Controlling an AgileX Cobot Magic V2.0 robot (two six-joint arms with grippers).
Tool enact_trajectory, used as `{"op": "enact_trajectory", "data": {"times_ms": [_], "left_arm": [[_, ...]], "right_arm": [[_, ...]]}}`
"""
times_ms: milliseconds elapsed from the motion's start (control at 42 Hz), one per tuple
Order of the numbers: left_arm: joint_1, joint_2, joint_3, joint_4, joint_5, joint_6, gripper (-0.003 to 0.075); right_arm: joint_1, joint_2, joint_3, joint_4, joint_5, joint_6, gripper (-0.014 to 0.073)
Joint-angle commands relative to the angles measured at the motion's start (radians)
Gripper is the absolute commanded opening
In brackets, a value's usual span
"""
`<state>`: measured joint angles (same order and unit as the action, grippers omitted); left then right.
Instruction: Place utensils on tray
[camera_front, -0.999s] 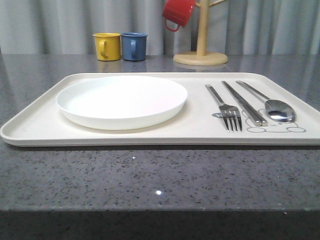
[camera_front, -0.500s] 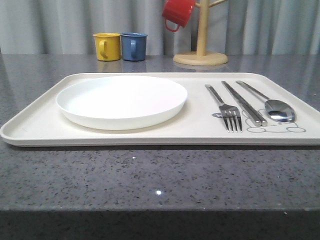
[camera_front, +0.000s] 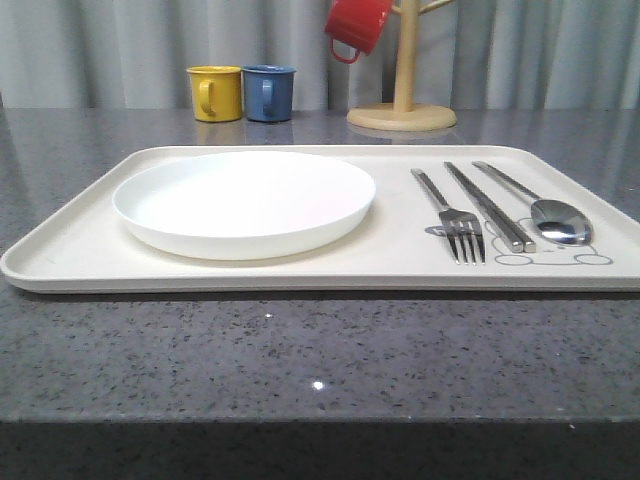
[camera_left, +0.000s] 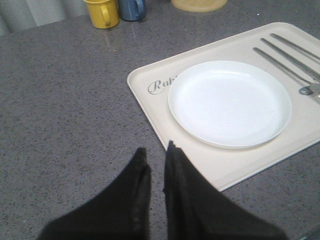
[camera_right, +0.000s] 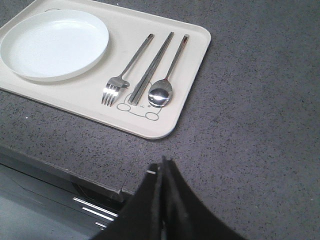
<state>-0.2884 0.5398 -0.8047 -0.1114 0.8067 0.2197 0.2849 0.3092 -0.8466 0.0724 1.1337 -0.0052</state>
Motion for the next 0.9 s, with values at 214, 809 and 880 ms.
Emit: {"op": "enact_trajectory", "data": {"times_ms": [214, 809, 880], "left_arm": [[-0.008, 0.004, -0.027, 0.033, -0.065, -0.022, -0.0020], [0.133, -0.296, 0.284, 0.041, -0.352, -0.018, -0.0020], [0.178, -0.378, 0.376, 0.041, -0.419, -0.018, -0.0020]], "right_arm": [[-0.005, 0.012, -0.019, 0.002, -0.065, -0.011, -0.0067], [-0.005, 0.012, -0.019, 0.002, -0.060, -0.011, -0.0067], [-0.005, 0.012, -0.019, 0.002, -0.060, -0.011, -0.0067]]}}
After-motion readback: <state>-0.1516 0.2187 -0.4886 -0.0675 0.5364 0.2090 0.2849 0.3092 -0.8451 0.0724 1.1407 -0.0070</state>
